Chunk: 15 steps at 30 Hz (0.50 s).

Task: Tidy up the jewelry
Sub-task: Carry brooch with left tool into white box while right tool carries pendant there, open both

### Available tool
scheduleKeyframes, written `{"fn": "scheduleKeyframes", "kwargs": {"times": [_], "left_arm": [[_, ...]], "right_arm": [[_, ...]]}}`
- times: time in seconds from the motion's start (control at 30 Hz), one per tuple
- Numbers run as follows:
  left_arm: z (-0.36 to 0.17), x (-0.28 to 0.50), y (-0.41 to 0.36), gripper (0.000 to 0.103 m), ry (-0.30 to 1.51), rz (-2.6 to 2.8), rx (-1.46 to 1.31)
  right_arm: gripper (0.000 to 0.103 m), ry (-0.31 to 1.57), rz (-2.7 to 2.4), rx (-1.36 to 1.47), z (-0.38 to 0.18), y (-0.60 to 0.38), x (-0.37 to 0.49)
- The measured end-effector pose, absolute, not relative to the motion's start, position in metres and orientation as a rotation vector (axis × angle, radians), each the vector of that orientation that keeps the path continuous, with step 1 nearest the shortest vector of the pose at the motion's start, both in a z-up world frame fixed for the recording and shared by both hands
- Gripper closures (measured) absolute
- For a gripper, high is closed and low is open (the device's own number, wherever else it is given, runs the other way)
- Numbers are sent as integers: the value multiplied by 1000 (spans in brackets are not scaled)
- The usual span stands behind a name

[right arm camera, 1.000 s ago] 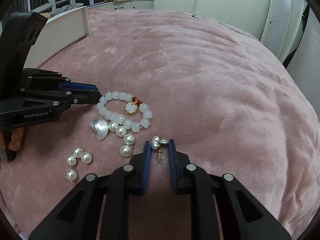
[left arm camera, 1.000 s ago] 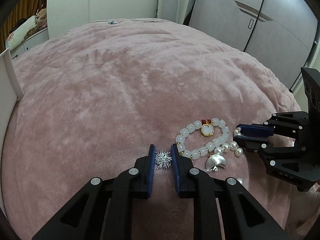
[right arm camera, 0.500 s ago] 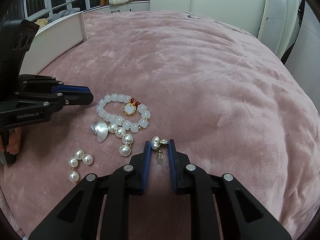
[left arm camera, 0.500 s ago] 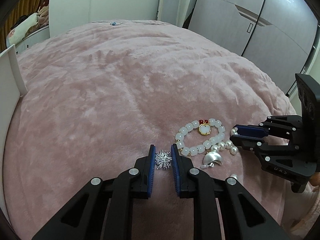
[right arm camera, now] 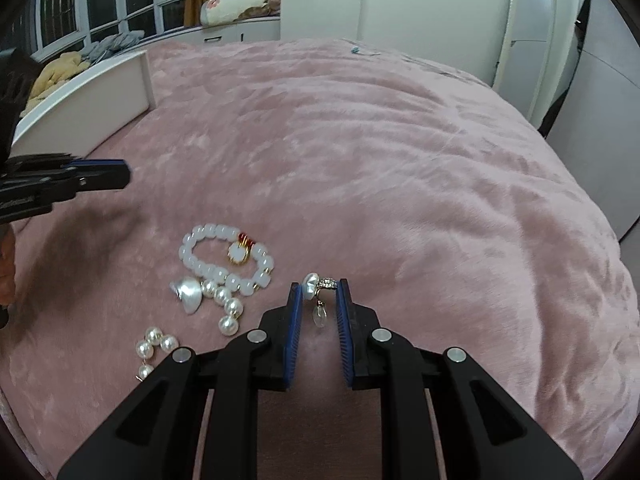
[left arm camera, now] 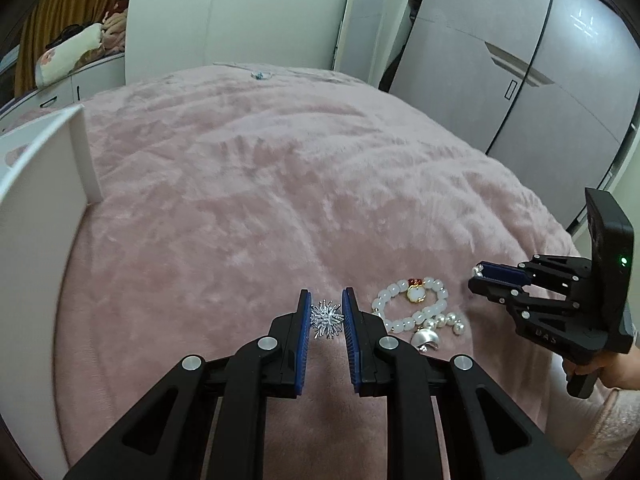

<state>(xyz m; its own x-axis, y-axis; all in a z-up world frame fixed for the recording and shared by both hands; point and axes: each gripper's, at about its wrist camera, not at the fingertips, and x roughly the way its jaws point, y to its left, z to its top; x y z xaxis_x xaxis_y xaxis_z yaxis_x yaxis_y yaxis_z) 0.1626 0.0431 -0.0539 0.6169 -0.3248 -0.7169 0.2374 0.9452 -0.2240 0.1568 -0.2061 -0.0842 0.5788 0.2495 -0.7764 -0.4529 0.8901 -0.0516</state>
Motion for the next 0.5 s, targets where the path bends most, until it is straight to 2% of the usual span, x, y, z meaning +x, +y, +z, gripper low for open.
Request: {"fn": "scheduleKeyframes", "kwargs": {"times": [0.5], "left_arm": [[19, 132, 85, 83, 738, -270, -168]], "right_arm": [[85, 692, 438, -270, 15, -164, 158]]}}
